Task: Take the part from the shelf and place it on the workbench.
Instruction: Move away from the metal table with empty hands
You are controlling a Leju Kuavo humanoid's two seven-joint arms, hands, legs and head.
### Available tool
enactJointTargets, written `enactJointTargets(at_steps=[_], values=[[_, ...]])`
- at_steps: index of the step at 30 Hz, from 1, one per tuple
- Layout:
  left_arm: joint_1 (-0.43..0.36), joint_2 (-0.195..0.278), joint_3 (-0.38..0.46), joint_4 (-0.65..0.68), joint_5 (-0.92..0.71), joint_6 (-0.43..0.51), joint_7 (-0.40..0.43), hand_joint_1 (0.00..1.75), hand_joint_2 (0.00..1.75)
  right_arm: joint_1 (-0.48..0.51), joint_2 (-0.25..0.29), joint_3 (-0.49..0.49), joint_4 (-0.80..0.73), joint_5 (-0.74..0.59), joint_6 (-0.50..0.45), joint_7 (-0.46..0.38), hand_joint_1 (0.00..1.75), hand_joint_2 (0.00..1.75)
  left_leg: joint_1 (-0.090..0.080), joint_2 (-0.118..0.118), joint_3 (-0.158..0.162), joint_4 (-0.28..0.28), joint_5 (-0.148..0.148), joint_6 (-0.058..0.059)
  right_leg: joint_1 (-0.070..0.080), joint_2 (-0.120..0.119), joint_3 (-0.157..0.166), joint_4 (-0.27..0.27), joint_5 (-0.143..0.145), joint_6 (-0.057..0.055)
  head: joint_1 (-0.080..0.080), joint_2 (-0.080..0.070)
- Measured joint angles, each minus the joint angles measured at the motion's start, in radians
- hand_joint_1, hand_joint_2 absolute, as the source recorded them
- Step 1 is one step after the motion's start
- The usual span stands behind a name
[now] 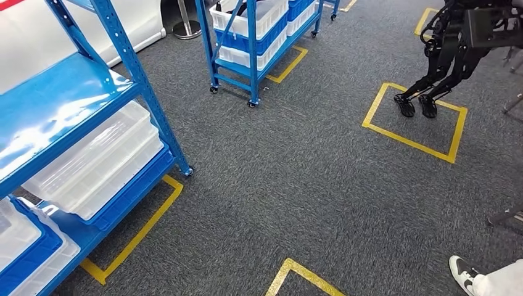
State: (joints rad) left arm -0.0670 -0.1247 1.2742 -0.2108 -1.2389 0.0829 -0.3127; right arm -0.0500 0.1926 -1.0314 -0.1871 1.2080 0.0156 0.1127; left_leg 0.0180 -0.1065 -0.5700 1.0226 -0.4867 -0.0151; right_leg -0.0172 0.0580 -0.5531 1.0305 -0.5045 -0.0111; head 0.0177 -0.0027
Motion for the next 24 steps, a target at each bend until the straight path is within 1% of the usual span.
enactJointTargets(at_steps=[1, 2, 3, 4, 5, 6, 7, 8, 9, 10, 11, 12, 13, 14, 15, 16, 17, 18, 19, 20, 21, 22, 23, 24], values=[[0.000, -0.001, 0.000, 0.000, 0.000, 0.000, 0.001, 0.00, 0.00, 0.001, 0.001, 0.000, 0.000, 0.001, 0.000, 0.000, 0.00, 0.00, -0.001, 0.025, -0.014, 0.031, -0.019, -0.004, -0.002, -0.015, 0.004, -0.006, 0.002, -0.006, 0.000, 0.000], [-0.002, -0.001, 0.000, 0.000, 0.000, 0.001, 0.002, 0.00, 0.00, 0.002, 0.002, -0.001, 0.000, 0.001, 0.000, 0.001, 0.00, 0.00, -0.002, 0.057, -0.037, 0.083, -0.048, -0.007, 0.000, -0.030, 0.006, -0.008, 0.002, -0.011, -0.001, 0.000], [-0.004, -0.001, 0.001, 0.000, 0.000, 0.001, 0.004, 0.00, 0.00, 0.003, 0.002, -0.001, 0.000, 0.002, 0.000, 0.001, 0.00, 0.00, -0.003, 0.080, -0.069, 0.147, -0.081, -0.010, 0.003, -0.045, 0.007, -0.009, 0.000, -0.015, -0.001, 0.000], [-0.006, -0.001, 0.001, 0.000, 0.000, 0.002, 0.006, 0.00, 0.00, 0.004, 0.002, -0.001, 0.000, 0.003, 0.000, 0.001, 0.00, 0.00, -0.002, 0.092, -0.100, 0.211, -0.108, -0.013, 0.005, -0.060, 0.007, -0.008, -0.002, -0.018, -0.001, 0.000], [-0.007, -0.001, 0.002, 0.000, 0.001, 0.003, 0.009, 0.00, 0.00, 0.004, 0.002, -0.001, 0.000, 0.005, 0.000, 0.001, 0.00, 0.00, -0.002, 0.097, -0.121, 0.253, -0.118, -0.014, 0.007, -0.075, 0.008, -0.007, -0.004, -0.020, -0.001, 0.000], [-0.006, 0.000, 0.003, 0.000, 0.002, 0.004, 0.014, 0.00, 0.00, 0.003, 0.002, -0.001, 0.000, 0.008, 0.000, 0.000, 0.00, 0.00, -0.002, 0.100, -0.123, 0.258, -0.109, -0.014, 0.009, -0.089, 0.010, -0.007, -0.007, -0.020, -0.001, 0.000], [-0.006, 0.000, 0.004, 0.000, 0.004, 0.005, 0.020, 0.00, 0.00, 0.002, 0.002, -0.001, 0.000, 0.011, 0.000, -0.001, 0.00, 0.00, -0.003, 0.103, -0.104, 0.223, -0.083, -0.012, 0.010, -0.102, 0.013, -0.007, -0.009, -0.020, -0.001, 0.000], [-0.006, 0.000, 0.006, 0.000, 0.007, 0.007, 0.026, 0.00, 0.00, 0.002, 0.002, -0.001, 0.000, 0.013, 0.000, -0.002, 0.00, 0.00, -0.004, 0.114, -0.066, 0.153, -0.045, -0.007, 0.011, -0.114, 0.017, -0.007, -0.012, -0.019, -0.001, 0.000], [-0.006, 0.002, 0.007, 0.000, 0.009, 0.009, 0.032, 0.00, 0.00, 0.001, 0.003, -0.001, 0.000, 0.015, 0.000, -0.004, 0.00, 0.00, -0.008, 0.133, -0.027, 0.081, -0.018, 0.000, 0.013, -0.125, 0.022, -0.007, -0.015, -0.017, -0.001, 0.000], [-0.008, 0.004, 0.008, 0.000, 0.010, 0.011, 0.038, 0.00, 0.00, 0.001, 0.003, -0.001, 0.000, 0.017, 0.001, -0.004, 0.00, 0.00, -0.013, 0.150, 0.004, 0.023, 0.001, 0.007, 0.014, -0.134, 0.026, -0.008, -0.017, -0.014, -0.001, 0.000], [-0.009, 0.007, 0.009, 0.000, 0.012, 0.013, 0.045, 0.00, 0.00, 0.000, 0.003, -0.001, 0.000, 0.018, 0.002, -0.005, 0.00, 0.00, -0.018, 0.163, 0.021, -0.011, 0.008, 0.014, 0.014, -0.142, 0.029, -0.008, -0.019, -0.010, -0.001, 0.000], [-0.010, 0.010, 0.011, 0.000, 0.014, 0.016, 0.052, 0.00, 0.00, -0.002, 0.003, -0.001, 0.000, 0.020, 0.003, -0.007, 0.00, 0.00, -0.022, 0.166, 0.023, -0.019, 0.006, 0.020, 0.014, -0.149, 0.031, -0.010, -0.020, -0.006, -0.001, 0.000], [-0.009, 0.013, 0.014, 0.000, 0.016, 0.019, 0.059, 0.00, 0.00, -0.004, 0.003, -0.001, 0.000, 0.022, 0.004, -0.008, 0.00, 0.00, -0.024, 0.158, 0.022, -0.022, 0.009, 0.024, 0.014, -0.156, 0.034, -0.012, -0.020, -0.001, -0.001, 0.000], [-0.009, 0.016, 0.018, 0.000, 0.017, 0.021, 0.066, 0.00, 0.00, -0.006, 0.003, -0.001, 0.000, 0.024, 0.004, -0.010, 0.00, 0.00, -0.021, 0.148, 0.025, -0.028, 0.013, 0.029, 0.013, -0.157, 0.037, -0.012, -0.022, 0.004, -0.001, 0.000], [-0.009, 0.018, 0.022, 0.000, 0.018, 0.023, 0.071, 0.00, 0.00, -0.007, 0.003, -0.001, 0.000, 0.026, 0.005, -0.011, 0.00, 0.00, -0.018, 0.140, 0.030, -0.036, 0.017, 0.035, 0.011, -0.144, 0.038, -0.005, -0.030, 0.009, -0.001, 0.000], [-0.009, 0.019, 0.024, 0.000, 0.018, 0.024, 0.075, 0.00, 0.00, -0.007, 0.003, -0.001, 0.000, 0.028, 0.005, -0.012, 0.00, 0.00, -0.014, 0.131, 0.035, -0.044, 0.022, 0.041, 0.010, -0.123, 0.030, 0.018, -0.047, 0.013, -0.001, 0.000], [-0.011, 0.019, 0.025, 0.000, 0.018, 0.024, 0.079, 0.00, 0.00, -0.005, 0.003, -0.001, 0.000, 0.028, 0.005, -0.013, 0.00, 0.00, -0.011, 0.122, 0.038, -0.049, 0.026, 0.046, 0.008, -0.097, 0.011, 0.063, -0.075, 0.017, -0.001, 0.000], [-0.013, 0.019, 0.026, 0.000, 0.018, 0.025, 0.082, 0.00, 0.00, -0.004, 0.002, -0.001, 0.000, 0.028, 0.005, -0.014, 0.00, 0.00, -0.011, 0.113, 0.038, -0.050, 0.027, 0.048, 0.007, -0.075, -0.019, 0.126, -0.108, 0.019, 0.000, 0.000], [-0.014, 0.020, 0.027, 0.000, 0.017, 0.024, 0.080, 0.00, 0.00, -0.003, 0.002, -0.001, 0.000, 0.026, 0.005, -0.014, 0.00, 0.00, -0.012, 0.102, 0.037, -0.049, 0.027, 0.049, 0.005, -0.066, -0.054, 0.193, -0.137, 0.021, 0.000, 0.000], [-0.014, 0.020, 0.027, 0.000, 0.015, 0.022, 0.072, 0.00, 0.00, -0.002, 0.002, -0.002, 0.000, 0.022, 0.004, -0.014, 0.00, 0.00, -0.012, 0.091, 0.036, -0.047, 0.026, 0.050, 0.004, -0.062, -0.082, 0.245, -0.151, 0.023, 0.000, 0.000], [-0.013, 0.019, 0.028, 0.000, 0.012, 0.019, 0.060, 0.00, 0.00, -0.001, 0.002, -0.003, 0.000, 0.016, 0.003, -0.014, 0.00, 0.00, -0.012, 0.078, 0.037, -0.045, 0.025, 0.050, 0.004, -0.061, -0.096, 0.262, -0.143, 0.024, 0.000, 0.000], [-0.012, 0.018, 0.028, 0.000, 0.009, 0.016, 0.046, 0.00, 0.00, -0.001, 0.002, -0.006, 0.000, 0.010, 0.002, -0.014, 0.00, 0.00, -0.012, 0.065, 0.037, -0.042, 0.023, 0.048, 0.003, -0.060, -0.090, 0.240, -0.115, 0.025, 0.000, 0.000], [-0.012, 0.017, 0.028, 0.000, 0.007, 0.014, 0.035, 0.00, 0.00, -0.001, 0.002, -0.008, 0.000, 0.006, 0.001, -0.014, 0.00, 0.00, -0.011, 0.050, 0.038, -0.037, 0.021, 0.046, 0.001, -0.053, -0.067, 0.181, -0.072, 0.024, 0.000, 0.000], [-0.011, 0.016, 0.028, 0.000, 0.005, 0.014, 0.028, 0.00, 0.00, 0.000, 0.002, -0.010, 0.000, 0.004, 0.000, -0.014, 0.00, 0.00, -0.010, 0.038, 0.036, -0.032, 0.017, 0.042, -0.001, -0.033, -0.038, 0.115, -0.038, 0.023, 0.000, 0.000]])
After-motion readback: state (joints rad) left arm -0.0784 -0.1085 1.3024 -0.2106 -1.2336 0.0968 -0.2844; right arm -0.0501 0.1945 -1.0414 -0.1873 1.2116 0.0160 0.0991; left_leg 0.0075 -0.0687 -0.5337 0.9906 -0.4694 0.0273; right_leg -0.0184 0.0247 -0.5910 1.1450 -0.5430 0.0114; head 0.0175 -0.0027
